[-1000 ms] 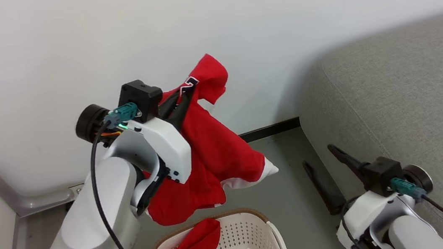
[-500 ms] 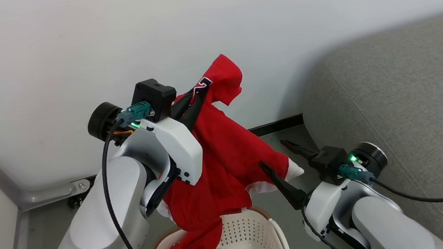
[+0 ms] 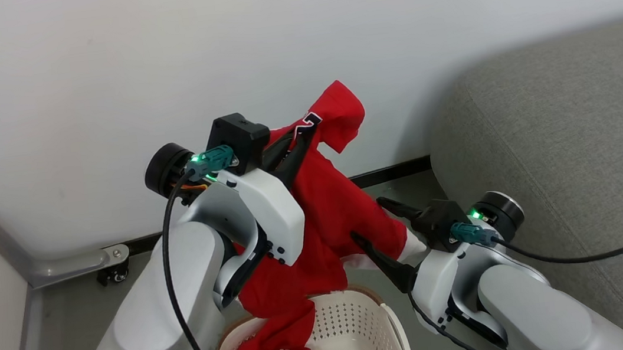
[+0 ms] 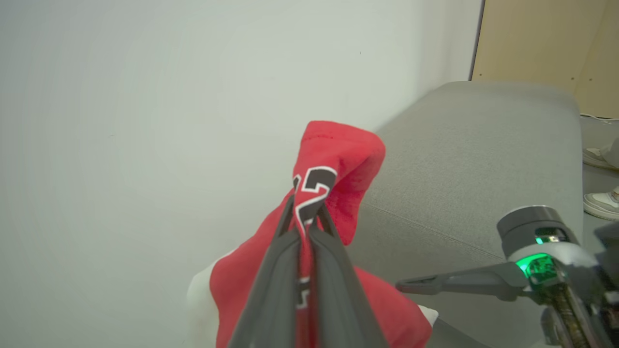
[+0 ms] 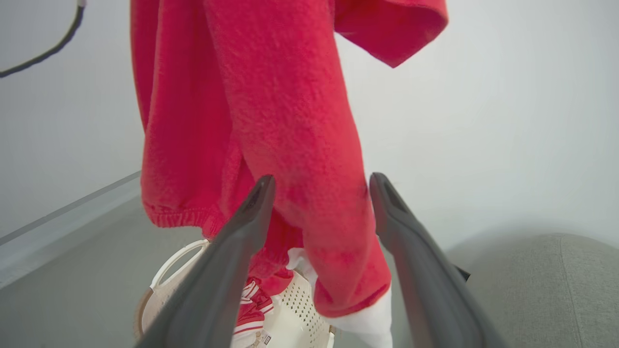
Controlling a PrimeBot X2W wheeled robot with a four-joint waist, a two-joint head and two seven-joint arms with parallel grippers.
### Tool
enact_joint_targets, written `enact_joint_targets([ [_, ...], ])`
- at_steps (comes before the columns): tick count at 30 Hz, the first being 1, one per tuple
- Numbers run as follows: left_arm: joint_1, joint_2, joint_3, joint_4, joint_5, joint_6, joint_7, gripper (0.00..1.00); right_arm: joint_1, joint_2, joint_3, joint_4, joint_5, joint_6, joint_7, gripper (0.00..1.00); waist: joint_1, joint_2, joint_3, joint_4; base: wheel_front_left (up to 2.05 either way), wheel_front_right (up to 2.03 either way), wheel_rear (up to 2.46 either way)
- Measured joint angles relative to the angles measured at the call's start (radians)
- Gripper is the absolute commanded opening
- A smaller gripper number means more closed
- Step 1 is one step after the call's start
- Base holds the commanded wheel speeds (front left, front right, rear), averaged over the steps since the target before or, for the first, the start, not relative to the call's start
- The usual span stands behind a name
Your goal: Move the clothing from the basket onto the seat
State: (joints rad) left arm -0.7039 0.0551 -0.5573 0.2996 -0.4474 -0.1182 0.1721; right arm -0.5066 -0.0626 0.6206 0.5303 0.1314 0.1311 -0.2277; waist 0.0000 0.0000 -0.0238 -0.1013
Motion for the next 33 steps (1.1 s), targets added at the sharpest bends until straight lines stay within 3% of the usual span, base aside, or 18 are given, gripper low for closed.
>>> enact_joint_targets([
  [13,0.0,-0.01,-0.028,-0.016,-0.01,0.0,0.003,0.0,-0.08,-0.001,0.134,0.078,0.05,0.0,0.0,1.0,0.0,0.0,0.009,-0.002,0.0,0.0,0.0],
  [14,0.0,-0.011,-0.029,-0.018,-0.01,0.0,0.003,0.0,-0.082,0.0,0.145,0.084,0.06,0.0,0.0,0.76,0.0,0.0,0.01,-0.002,0.0,0.0,0.0],
  [15,0.0,-0.011,-0.031,-0.019,-0.01,0.0,0.003,0.0,-0.083,0.0,0.152,0.088,0.067,0.0,0.0,0.46,0.0,0.0,0.01,-0.002,0.0,0.0,0.0],
  [17,0.0,-0.012,-0.033,-0.02,-0.01,0.0,0.003,0.0,-0.091,-0.001,0.166,0.095,0.077,0.0,-0.001,0.2,0.0,0.0,0.011,-0.003,0.0,0.0,0.0],
  [18,0.0,-0.012,-0.034,-0.021,-0.01,0.001,0.003,0.0,-0.095,-0.001,0.17,0.097,0.081,0.0,-0.001,0.2,0.0,0.0,0.011,-0.004,0.0,0.0,0.0],
  [19,0.0,-0.012,-0.034,-0.021,-0.01,0.001,0.003,0.0,-0.098,-0.001,0.173,0.099,0.084,0.0,-0.001,0.03,0.0,0.0,0.012,-0.004,0.0,0.0,0.0],
  [30,0.026,-0.014,-0.032,-0.023,-0.018,0.015,-0.017,0.0,-0.11,-0.03,0.134,0.121,0.147,0.001,-0.011,0.0,0.0001,0.0,0.012,-0.019,0.0,0.0,0.0],
  [33,0.039,-0.014,-0.03,-0.023,-0.018,0.02,-0.031,0.56,-0.111,-0.045,0.103,0.119,0.166,0.001,-0.013,0.0,0.0,0.0,0.011,-0.026,0.0,0.0,0.0],
])
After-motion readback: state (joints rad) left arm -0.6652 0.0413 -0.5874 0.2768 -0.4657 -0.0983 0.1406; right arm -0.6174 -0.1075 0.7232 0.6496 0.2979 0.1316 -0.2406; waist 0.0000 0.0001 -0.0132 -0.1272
